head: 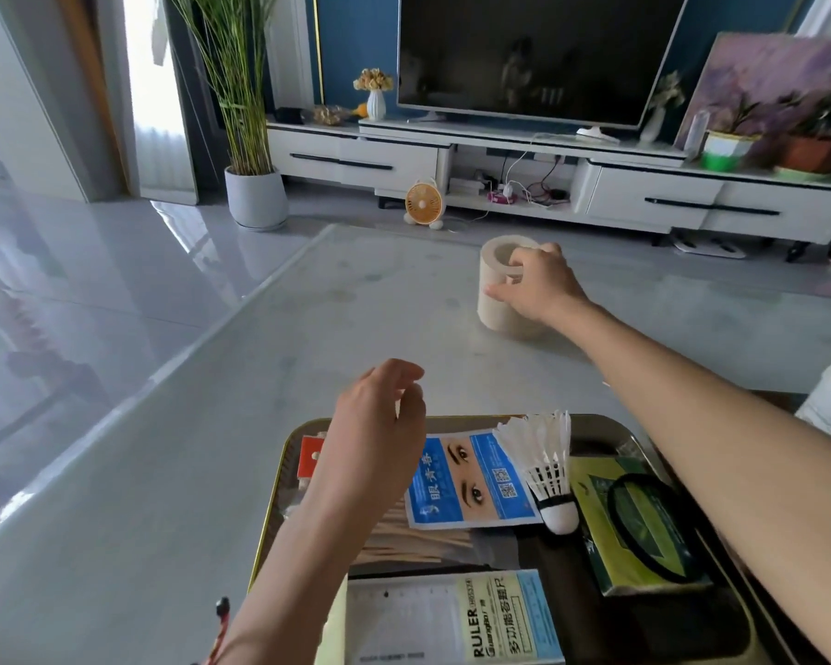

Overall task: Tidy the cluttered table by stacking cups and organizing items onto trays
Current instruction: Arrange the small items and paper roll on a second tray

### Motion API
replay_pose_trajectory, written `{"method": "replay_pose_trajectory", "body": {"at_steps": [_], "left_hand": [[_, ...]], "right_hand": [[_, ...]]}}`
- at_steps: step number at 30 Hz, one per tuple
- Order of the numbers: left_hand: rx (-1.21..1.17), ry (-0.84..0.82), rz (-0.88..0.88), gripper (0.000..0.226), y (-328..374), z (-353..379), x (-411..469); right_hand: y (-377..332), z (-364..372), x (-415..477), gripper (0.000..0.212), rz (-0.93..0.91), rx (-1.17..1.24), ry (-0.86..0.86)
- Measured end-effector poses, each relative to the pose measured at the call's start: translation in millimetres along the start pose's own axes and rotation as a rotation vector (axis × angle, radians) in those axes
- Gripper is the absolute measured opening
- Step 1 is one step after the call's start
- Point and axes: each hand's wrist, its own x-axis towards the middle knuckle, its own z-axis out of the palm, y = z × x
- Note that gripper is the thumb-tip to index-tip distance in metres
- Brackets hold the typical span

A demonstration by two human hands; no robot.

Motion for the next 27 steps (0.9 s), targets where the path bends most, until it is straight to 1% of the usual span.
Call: {"method": "replay_pose_trajectory", "body": {"at_steps": [2,4,6,8,11,12,13,15,17,18,20,23,25,26,27], "left_hand": [[-0.053,-0.004,-0.019,0.028,2.8,-2.3,-2.6],[-0.137,0.001,-0.041,0.027,5.9,-4.9,-5.1],[-0.220,0.006,-0.040,0.029,11.3,-6.9,-7.3],[-0.264,0.022,-0.014,0.035,17.7,-7.1,-10.1],[-0.168,0.066,0.068,0.049,26.7,-6.6,-18.2],[-0.164,0.064,0.087,0.050,28.6,-6.6,-21.4],[-0.210,0.032,0.086,0.051,31.2,-6.8,-26.1],[-0.400,-0.064,0.018,0.062,33.3,-7.6,-31.6],[-0.569,-0.082,-0.111,0.074,32.8,-10.9,-36.0],[-0.662,-0.092,-0.183,0.076,32.0,-12.4,-37.6],[-0.865,-0.172,-0.319,0.071,30.0,-15.4,-37.7],[-1.121,-0.317,-0.439,0.042,25.7,-18.9,-34.4],[-1.341,-0.408,-0.537,0.045,25.6,-22.8,-33.6],[-1.398,-0.443,-0.555,0.048,26.7,-23.0,-31.0],[-1.396,-0.451,-0.554,0.051,28.4,-23.8,-31.3]], "right_hand": [[-10.2,-10.7,-25.3,0.022,-0.133,0.140,0.025],[-19.7,-25.6,-52.8,0.023,-0.212,0.280,0.004],[-28.6,-41.3,-81.2,0.023,-0.241,0.469,-0.084],[-34.8,-55.9,-106.1,0.023,-0.247,0.641,-0.212],[-33.9,-74.7,-132.7,0.024,-0.260,0.673,-0.309],[-32.7,-80.3,-139.4,0.025,-0.267,0.673,-0.328],[-31.0,-86.4,-146.8,0.028,-0.274,0.677,-0.342],[-30.3,-95.8,-157.2,0.037,-0.280,0.714,-0.368],[-31.3,-104.6,-165.1,0.048,-0.289,0.757,-0.399],[-31.6,-108.9,-168.0,0.051,-0.295,0.764,-0.415],[-32.3,-116.9,-173.1,0.048,-0.310,0.791,-0.444],[-33.1,-122.0,-177.7,0.040,-0.329,0.882,-0.492],[-35.0,-122.1,-181.2,0.041,-0.351,0.891,-0.537],[-33.8,-121.5,-181.5,0.042,-0.355,0.881,-0.554],[-32.8,-120.3,-183.3,0.043,-0.354,0.867,-0.572]]}}
